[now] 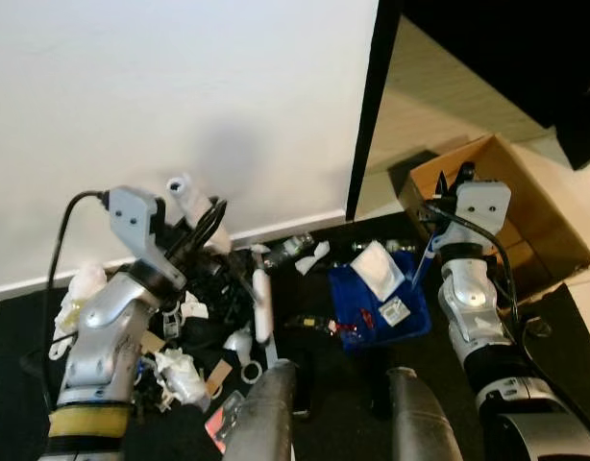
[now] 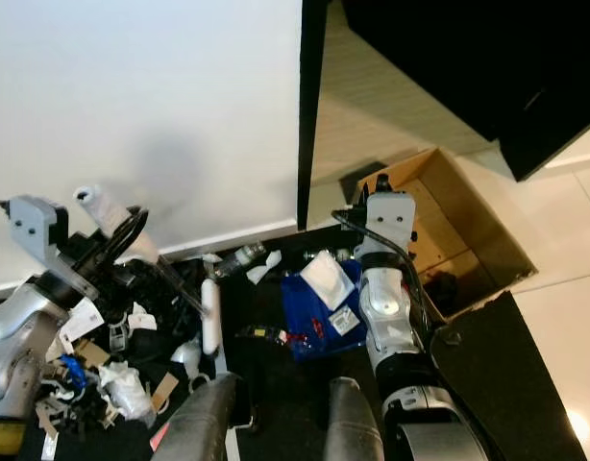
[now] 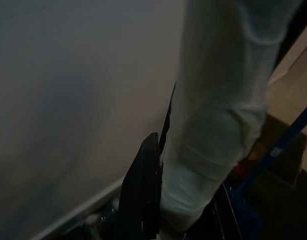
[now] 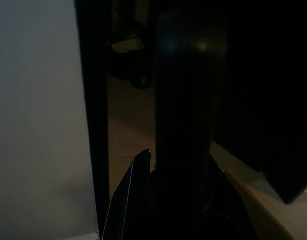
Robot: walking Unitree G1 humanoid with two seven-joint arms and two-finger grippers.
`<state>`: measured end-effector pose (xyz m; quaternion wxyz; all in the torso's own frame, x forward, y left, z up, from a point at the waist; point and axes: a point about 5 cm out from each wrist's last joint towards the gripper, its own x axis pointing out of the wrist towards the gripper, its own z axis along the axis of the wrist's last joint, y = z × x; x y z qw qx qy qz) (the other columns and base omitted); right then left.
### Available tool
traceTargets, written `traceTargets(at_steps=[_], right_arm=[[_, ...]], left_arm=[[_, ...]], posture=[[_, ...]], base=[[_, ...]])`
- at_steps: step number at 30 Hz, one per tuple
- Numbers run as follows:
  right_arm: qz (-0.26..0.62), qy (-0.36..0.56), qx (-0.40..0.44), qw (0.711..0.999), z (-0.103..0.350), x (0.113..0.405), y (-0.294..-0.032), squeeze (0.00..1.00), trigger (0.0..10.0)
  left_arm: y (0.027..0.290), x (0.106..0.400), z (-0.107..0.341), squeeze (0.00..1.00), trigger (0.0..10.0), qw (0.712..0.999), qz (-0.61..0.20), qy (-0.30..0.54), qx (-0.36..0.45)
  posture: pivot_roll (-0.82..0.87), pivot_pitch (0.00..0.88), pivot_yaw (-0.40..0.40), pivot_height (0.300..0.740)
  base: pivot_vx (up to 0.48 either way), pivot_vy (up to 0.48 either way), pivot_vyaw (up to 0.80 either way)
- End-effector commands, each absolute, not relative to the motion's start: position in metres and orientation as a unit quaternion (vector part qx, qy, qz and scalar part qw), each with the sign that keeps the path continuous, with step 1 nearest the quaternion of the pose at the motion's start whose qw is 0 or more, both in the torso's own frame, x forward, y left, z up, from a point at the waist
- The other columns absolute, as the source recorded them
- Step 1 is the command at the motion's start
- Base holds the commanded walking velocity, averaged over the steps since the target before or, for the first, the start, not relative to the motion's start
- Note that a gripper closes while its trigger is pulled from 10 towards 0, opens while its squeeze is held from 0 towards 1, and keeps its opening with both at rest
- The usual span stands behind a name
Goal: Sweep floor
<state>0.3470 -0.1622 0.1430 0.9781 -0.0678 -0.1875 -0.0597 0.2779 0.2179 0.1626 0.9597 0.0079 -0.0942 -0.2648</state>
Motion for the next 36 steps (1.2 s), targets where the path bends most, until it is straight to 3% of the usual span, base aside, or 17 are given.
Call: traceTargets(at_steps=[1, 11, 15, 19, 27, 36], right_arm=[[-0.047, -0.147, -0.062, 0.986, 0.121, 0.341, -0.155, 0.00, 10.0], [-0.032, -0.150, -0.068, 0.986, 0.123, 0.341, -0.153, 0.00, 10.0], [-0.025, -0.153, -0.070, 0.985, 0.124, 0.340, -0.153, 0.00, 10.0], [-0.023, -0.156, -0.071, 0.985, 0.126, 0.340, -0.153, 0.00, 10.0], [-0.023, -0.158, -0.070, 0.985, 0.127, 0.340, -0.153, 0.00, 10.0], [-0.023, -0.158, -0.067, 0.985, 0.128, 0.341, -0.151, 0.00, 10.0]], left_arm=[[0.219, 0.273, 0.153, 0.00, 10.0, 0.964, -0.253, -0.084, 0.014], [0.211, 0.285, 0.117, 0.00, 10.0, 0.982, -0.175, -0.071, 0.012], [0.203, 0.291, 0.102, 0.00, 10.0, 0.985, -0.151, -0.047, -0.064], [0.187, 0.294, 0.089, 0.00, 10.0, 0.966, -0.158, -0.016, -0.202], [0.163, 0.308, 0.112, 0.00, 10.0, 0.942, -0.183, -0.065, -0.275], [0.160, 0.318, 0.134, 0.00, 10.0, 0.927, -0.191, -0.106, -0.303]], posture=[[0.21, 0.345, 0.091, 0.740], [0.17, 0.380, 0.064, 0.740], [0.14, 0.404, 0.055, 0.740], [0.12, 0.414, 0.053, 0.740], [0.12, 0.413, 0.057, 0.740], [0.14, 0.403, 0.058, 0.740]], base=[[0.000, 0.000, 0.00], [0.000, 0.000, 0.00], [0.000, 0.000, 0.00], [0.000, 0.000, 0.00], [0.000, 0.000, 0.00], [0.000, 0.000, 0.00]])
